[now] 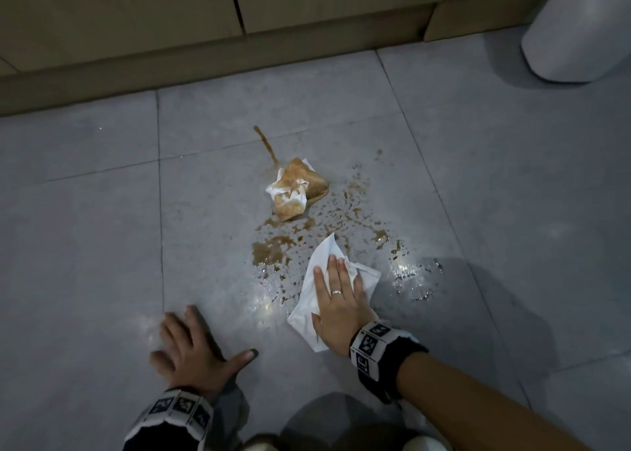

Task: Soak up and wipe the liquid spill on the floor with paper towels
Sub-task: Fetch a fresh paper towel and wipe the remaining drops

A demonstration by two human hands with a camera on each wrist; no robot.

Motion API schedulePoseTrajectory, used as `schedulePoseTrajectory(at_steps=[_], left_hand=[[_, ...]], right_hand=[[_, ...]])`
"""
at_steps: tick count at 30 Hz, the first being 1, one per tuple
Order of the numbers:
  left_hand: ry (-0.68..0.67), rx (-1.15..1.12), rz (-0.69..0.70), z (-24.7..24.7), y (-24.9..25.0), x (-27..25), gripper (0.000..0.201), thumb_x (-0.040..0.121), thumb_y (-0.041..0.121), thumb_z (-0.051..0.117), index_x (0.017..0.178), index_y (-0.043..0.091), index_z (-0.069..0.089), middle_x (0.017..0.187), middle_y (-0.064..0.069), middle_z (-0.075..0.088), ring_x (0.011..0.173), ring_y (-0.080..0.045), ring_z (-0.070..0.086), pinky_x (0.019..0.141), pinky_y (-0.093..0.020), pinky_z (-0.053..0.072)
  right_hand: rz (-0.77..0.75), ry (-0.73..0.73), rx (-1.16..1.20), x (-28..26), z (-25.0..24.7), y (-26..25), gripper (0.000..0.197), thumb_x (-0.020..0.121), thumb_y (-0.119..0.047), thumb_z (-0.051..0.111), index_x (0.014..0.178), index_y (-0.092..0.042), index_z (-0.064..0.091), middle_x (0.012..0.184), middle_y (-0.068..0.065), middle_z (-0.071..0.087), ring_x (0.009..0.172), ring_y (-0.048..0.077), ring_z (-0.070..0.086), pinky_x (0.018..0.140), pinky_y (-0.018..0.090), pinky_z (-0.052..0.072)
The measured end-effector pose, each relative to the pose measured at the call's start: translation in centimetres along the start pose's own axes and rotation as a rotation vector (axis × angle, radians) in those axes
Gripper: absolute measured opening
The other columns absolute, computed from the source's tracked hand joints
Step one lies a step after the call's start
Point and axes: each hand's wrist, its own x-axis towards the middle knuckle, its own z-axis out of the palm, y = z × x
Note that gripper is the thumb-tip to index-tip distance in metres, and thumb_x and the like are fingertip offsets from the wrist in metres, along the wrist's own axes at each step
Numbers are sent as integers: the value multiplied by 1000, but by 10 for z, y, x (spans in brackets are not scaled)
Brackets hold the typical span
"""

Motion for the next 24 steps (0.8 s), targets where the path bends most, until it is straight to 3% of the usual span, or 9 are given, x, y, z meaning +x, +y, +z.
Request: schedulePoseTrajectory(at_steps=[4,8,10,12,15,17,20,22,24], left_hand=[[72,42,214,-7,13,-4,137,27,102,0,132,22,-39,134,-9,-52,129,-29,-39,106,-55,-17],[325,203,606,-3,56,-5,78,86,72,9,147,23,15,154,-5,14,143,-23,-16,111,-55,-1],[396,344,802,-6,78,-4,61,90,61,21,136,24,36,142,1,43,144,-22,5,110,-43,4],[389,346,952,-8,92,-4,51,77,52,52,120,24,55,121,4,65,128,-19,44,105,-37,24],[218,388,1009,-2,101,-4,70,35,40,92,99,22,73,102,7,73,96,-12,69,78,-25,54],[216,435,1026,6,105,-3,78,28,33,94,101,16,73,105,2,72,95,-11,69,75,-23,55],[121,516,966,9,109,-7,74,82,29,68,143,8,33,152,-7,31,139,-14,32,112,-27,24],[36,626,901,7,107,-8,60,101,26,32,150,15,0,158,-2,-4,146,-14,1,116,-32,-5],[44,692,898,7,106,-13,55,103,23,21,149,16,-6,158,-2,-9,146,-15,-4,115,-36,-12]], right_hand=[[28,-81,36,5,2,-2,106,42,-61,72,130,-12,38,130,16,58,125,30,40,98,48,33],[6,-46,82,2,-3,2,93,64,-64,41,136,-8,27,142,22,42,135,35,33,99,51,42],[-72,-107,97,-3,-13,9,101,65,-66,9,146,-10,-12,152,16,-13,143,29,-15,115,46,10],[-86,-161,156,-6,-20,15,104,61,-72,2,141,-11,-25,145,8,-30,138,22,-25,114,41,-6],[-37,-117,78,-15,-15,17,96,71,-67,25,141,-1,26,148,20,33,139,31,25,113,46,19],[-63,-108,60,-21,-12,18,93,69,-69,30,133,-1,35,139,20,47,132,29,30,109,47,10],[-71,-35,27,-32,-8,28,82,74,-62,36,131,-3,37,136,16,52,130,24,32,104,51,17],[-89,-53,11,-39,-9,34,70,78,-51,43,131,-5,36,134,12,55,127,21,34,102,51,21],[-90,-103,3,-42,-11,39,65,79,-44,33,131,-6,36,133,11,56,126,21,37,107,48,15]])
